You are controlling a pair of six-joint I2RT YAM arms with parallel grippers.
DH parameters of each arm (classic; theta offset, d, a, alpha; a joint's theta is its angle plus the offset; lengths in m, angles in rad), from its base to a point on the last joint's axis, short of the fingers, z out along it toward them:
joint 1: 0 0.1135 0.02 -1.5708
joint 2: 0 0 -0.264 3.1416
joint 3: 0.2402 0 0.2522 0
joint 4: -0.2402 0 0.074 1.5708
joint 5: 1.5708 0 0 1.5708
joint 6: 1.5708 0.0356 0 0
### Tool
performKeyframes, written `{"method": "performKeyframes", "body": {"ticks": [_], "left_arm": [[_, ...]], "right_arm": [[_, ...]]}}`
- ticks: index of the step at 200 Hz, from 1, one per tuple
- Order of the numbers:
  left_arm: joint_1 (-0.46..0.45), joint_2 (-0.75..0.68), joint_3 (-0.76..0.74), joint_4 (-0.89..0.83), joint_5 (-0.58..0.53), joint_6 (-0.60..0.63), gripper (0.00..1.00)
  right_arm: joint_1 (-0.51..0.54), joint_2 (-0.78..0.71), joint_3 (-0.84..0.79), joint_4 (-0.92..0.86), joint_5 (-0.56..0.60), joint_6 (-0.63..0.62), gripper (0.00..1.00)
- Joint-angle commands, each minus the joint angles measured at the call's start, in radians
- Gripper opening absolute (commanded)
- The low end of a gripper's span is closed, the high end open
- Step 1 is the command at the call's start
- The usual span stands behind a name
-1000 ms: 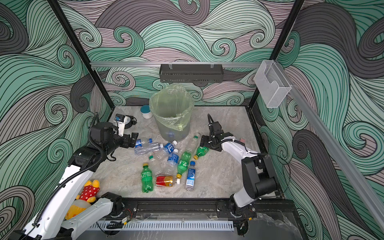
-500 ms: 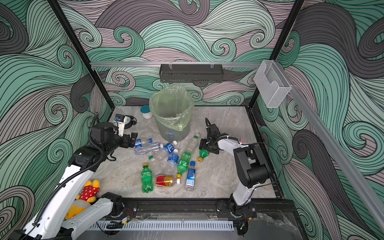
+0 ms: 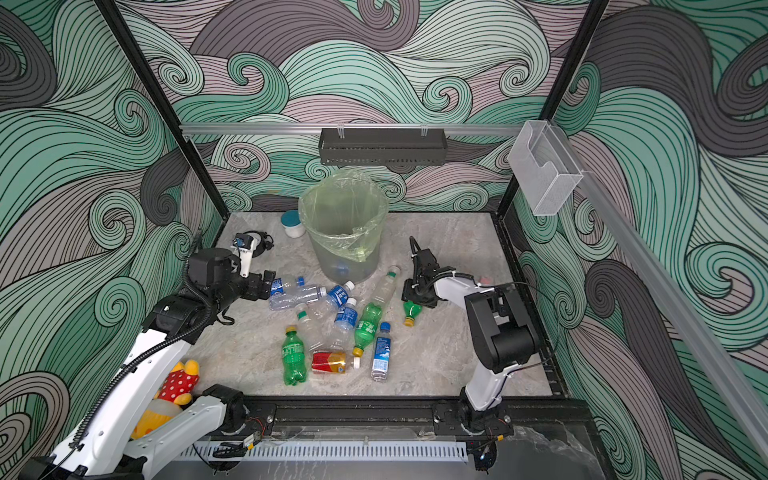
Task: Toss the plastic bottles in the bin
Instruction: 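Grasp the small green soda bottle with the right gripper while the left gripper withdraws, then lift the green soda bottle with the right gripper and drop it into the bin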
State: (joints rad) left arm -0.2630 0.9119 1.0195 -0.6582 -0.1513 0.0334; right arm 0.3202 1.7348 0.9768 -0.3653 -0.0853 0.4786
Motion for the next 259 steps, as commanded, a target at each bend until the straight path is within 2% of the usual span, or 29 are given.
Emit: {"method": "performKeyframes", "body": {"ticks": [1,44,80,124,168,188,208,244,250,259], "left_arm": [[0.008,-0.008,-0.011,0.003,-0.017,-0.005,0.94],[0.008,0.003,-0.024,0.014,-0.016,-0.01,0.94],[0.008,0.005,-0.02,0.017,-0.011,-0.01,0.94],[0.01,0.001,-0.019,0.006,-0.019,-0.006,0.94],[0.01,-0.008,-0.025,-0.002,-0.021,-0.006,0.94],[0.011,-0.008,-0.03,0.004,-0.021,-0.007,0.94],[0.012,-0.004,-0.023,-0.003,-0.02,-0.006,0.94],[0.013,-0.014,-0.01,-0.01,-0.021,-0.007,0.94],[0.014,-0.015,-0.009,-0.012,-0.018,-0.011,0.94],[0.013,-0.018,-0.007,-0.015,-0.011,-0.022,0.94]], "right_arm": [[-0.004,0.004,-0.004,-0.042,0.041,-0.015,0.6],[-0.004,-0.045,-0.022,-0.053,0.061,-0.052,0.54],[-0.015,-0.109,-0.044,-0.017,-0.006,-0.069,0.53],[-0.015,-0.192,-0.043,-0.035,-0.014,-0.101,0.51],[-0.012,-0.329,0.067,-0.158,-0.003,-0.136,0.5],[0.013,-0.376,0.177,-0.2,-0.03,-0.191,0.51],[0.094,-0.342,0.398,-0.293,0.001,-0.244,0.52],[0.172,-0.11,0.862,-0.267,-0.12,-0.24,0.53],[0.182,-0.057,0.951,-0.277,-0.129,-0.24,0.57],[0.196,0.017,1.073,-0.307,-0.133,-0.236,0.7]]}}
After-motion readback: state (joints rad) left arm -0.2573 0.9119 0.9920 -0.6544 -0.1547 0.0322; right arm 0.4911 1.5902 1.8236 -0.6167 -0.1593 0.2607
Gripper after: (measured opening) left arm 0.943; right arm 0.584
